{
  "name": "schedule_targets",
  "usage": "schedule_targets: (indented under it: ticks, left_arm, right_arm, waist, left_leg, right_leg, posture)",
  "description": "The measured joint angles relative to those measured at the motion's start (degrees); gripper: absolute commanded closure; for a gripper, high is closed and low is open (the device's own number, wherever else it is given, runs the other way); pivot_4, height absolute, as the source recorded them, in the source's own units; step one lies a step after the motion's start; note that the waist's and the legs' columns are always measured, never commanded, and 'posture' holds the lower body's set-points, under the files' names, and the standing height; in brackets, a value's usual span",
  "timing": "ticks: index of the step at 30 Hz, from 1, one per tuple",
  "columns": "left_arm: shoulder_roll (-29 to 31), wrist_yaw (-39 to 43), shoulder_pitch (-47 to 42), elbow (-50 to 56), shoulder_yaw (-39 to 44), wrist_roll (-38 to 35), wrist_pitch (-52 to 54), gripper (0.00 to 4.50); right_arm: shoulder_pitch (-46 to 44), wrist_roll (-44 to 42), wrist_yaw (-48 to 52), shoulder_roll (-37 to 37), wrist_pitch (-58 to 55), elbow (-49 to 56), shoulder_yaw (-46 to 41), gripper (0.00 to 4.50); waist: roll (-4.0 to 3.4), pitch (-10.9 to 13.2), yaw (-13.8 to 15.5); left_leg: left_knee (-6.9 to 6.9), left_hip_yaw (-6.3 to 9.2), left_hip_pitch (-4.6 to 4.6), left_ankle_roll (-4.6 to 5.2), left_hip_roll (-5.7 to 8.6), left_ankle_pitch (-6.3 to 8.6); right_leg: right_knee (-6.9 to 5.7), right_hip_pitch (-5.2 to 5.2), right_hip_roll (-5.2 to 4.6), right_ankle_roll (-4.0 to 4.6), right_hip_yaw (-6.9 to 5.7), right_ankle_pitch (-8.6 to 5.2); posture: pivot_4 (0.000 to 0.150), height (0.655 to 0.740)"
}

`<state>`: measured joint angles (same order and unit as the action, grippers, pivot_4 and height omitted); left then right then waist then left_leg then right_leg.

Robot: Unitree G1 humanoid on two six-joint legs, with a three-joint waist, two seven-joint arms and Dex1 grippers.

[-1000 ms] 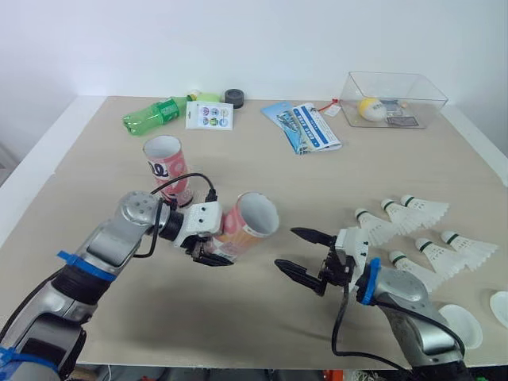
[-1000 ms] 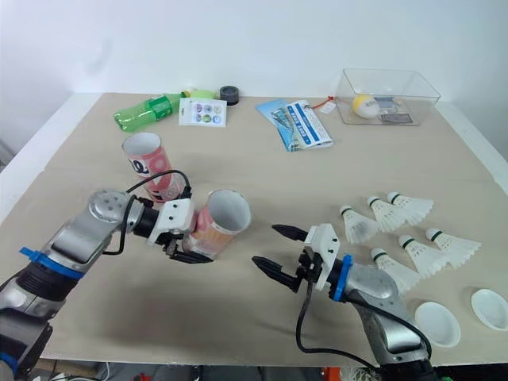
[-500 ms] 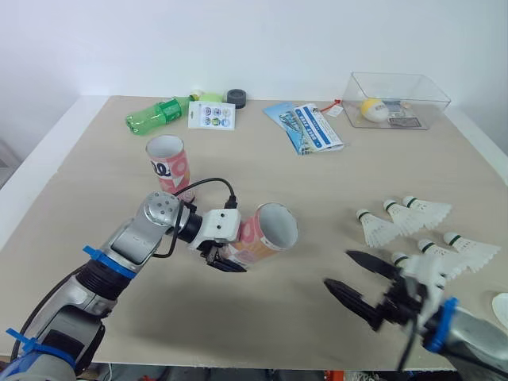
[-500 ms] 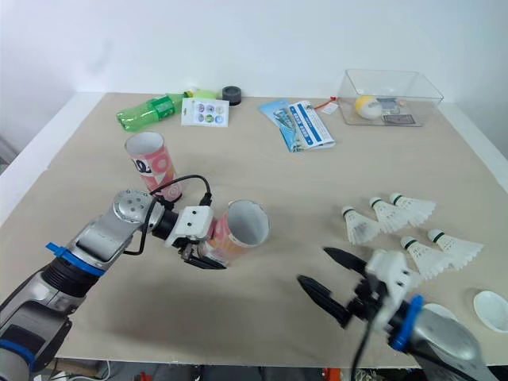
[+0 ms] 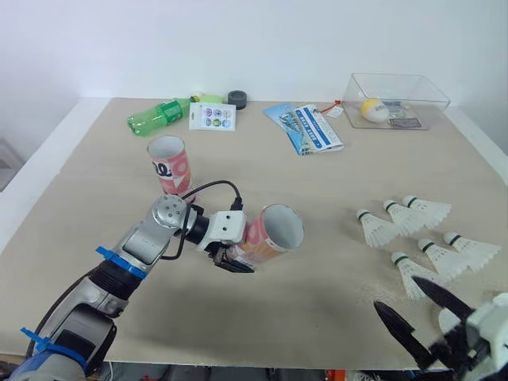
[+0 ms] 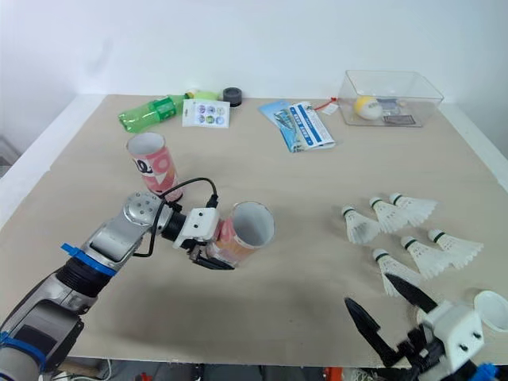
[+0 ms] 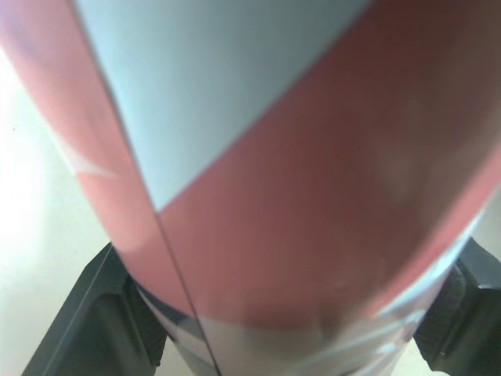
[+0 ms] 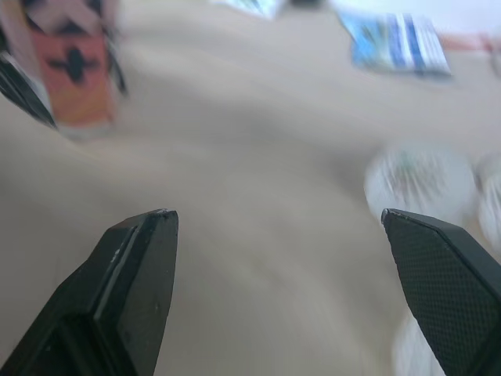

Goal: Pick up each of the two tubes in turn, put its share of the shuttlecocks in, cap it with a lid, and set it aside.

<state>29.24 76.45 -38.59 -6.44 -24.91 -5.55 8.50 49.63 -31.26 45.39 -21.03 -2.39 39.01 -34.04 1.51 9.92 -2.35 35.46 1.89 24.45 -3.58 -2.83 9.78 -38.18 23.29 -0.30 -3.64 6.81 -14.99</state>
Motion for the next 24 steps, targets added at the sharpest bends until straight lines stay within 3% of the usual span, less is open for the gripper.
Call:
schedule_targets:
  ticks: [8, 24]
  left_arm:
    - [-1.8, 0.3, -0.4, -1.5, -0.1, 0.4, -0.8, 1.08]
    - [-1.3, -1.1, 1.6, 1.8, 0.2, 0.3, 1.6, 1.08]
  right_arm:
    - [0.1, -2.3, -1.7, 1.0, -1.0, -3.5, -0.3, 0.00]
    - [-16.7, -3.8, -8.4, -6.2, -13.6, -9.8, 2.7, 0.00]
  waist:
    - [-0.02, 0.0, -0.3]
    - [-0.07, 0.0, -0.3]
  left_leg:
    - [0.02, -0.07, -0.03, 0.00, 0.01, 0.00]
    - [0.04, -0.04, -0.01, 0.02, 0.07, 0.00]
  right_leg:
    - [0.00, 0.02, -0.06, 0.02, 0.03, 0.03]
    - [0.00, -0.03, -0.04, -0.06, 0.06, 0.04]
  posture:
    - [0.150, 0.7400]
    - [0.150, 0.7400]
